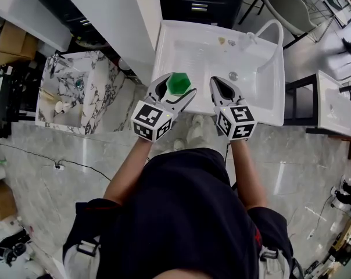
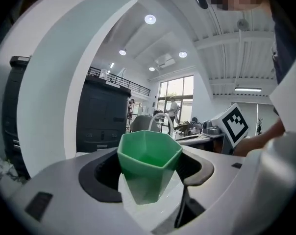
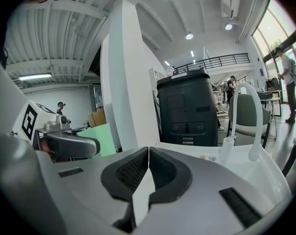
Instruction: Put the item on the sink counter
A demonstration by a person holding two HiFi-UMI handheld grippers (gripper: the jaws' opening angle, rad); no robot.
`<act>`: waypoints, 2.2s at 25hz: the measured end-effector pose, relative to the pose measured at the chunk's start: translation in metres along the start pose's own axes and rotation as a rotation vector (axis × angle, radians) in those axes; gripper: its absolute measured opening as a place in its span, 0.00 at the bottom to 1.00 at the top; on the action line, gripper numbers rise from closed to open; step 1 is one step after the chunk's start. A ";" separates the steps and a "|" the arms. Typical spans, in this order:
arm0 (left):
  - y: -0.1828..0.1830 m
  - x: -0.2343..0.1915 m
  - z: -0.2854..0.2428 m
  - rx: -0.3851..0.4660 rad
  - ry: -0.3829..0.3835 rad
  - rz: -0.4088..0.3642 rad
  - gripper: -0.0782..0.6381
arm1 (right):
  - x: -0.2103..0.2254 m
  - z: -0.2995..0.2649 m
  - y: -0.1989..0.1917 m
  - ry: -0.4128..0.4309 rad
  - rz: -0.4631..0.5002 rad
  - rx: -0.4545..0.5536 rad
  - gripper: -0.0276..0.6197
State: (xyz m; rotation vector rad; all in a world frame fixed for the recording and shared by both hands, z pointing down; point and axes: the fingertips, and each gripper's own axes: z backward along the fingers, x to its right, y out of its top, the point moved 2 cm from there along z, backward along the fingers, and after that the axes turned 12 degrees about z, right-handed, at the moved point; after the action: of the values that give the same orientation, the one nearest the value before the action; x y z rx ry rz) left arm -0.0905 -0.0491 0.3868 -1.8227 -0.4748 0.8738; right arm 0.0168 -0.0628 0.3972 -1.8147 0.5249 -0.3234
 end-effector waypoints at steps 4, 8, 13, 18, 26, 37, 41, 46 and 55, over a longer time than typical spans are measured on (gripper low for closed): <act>0.002 -0.005 -0.016 -0.014 -0.003 0.002 0.57 | 0.014 -0.008 0.000 -0.001 -0.010 -0.004 0.10; 0.005 -0.008 -0.035 -0.022 -0.009 0.000 0.57 | 0.031 -0.016 -0.002 -0.002 -0.015 -0.013 0.10; 0.010 -0.017 -0.058 -0.022 -0.007 0.007 0.57 | 0.050 -0.033 -0.004 0.013 -0.018 -0.027 0.10; 0.015 -0.030 -0.079 -0.024 0.011 0.022 0.57 | 0.067 -0.051 -0.002 0.033 -0.020 -0.036 0.10; 0.020 -0.043 -0.108 -0.011 0.018 0.032 0.57 | 0.092 -0.078 -0.005 0.061 -0.033 -0.057 0.10; 0.018 -0.067 -0.138 -0.016 0.063 0.063 0.57 | 0.112 -0.111 -0.014 0.116 -0.050 -0.085 0.10; 0.016 -0.075 -0.150 -0.025 0.077 0.069 0.57 | 0.119 -0.121 -0.018 0.132 -0.057 -0.091 0.10; 0.013 -0.081 -0.163 -0.036 0.090 0.072 0.57 | 0.128 -0.132 -0.023 0.147 -0.068 -0.105 0.10; 0.003 -0.096 -0.184 -0.064 0.123 0.092 0.57 | 0.140 -0.151 -0.033 0.178 -0.089 -0.126 0.10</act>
State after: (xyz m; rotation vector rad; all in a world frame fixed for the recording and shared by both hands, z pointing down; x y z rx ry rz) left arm -0.0164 -0.2295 0.4588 -1.9572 -0.3469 0.8107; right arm 0.0720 -0.2507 0.4681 -1.9454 0.6011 -0.5266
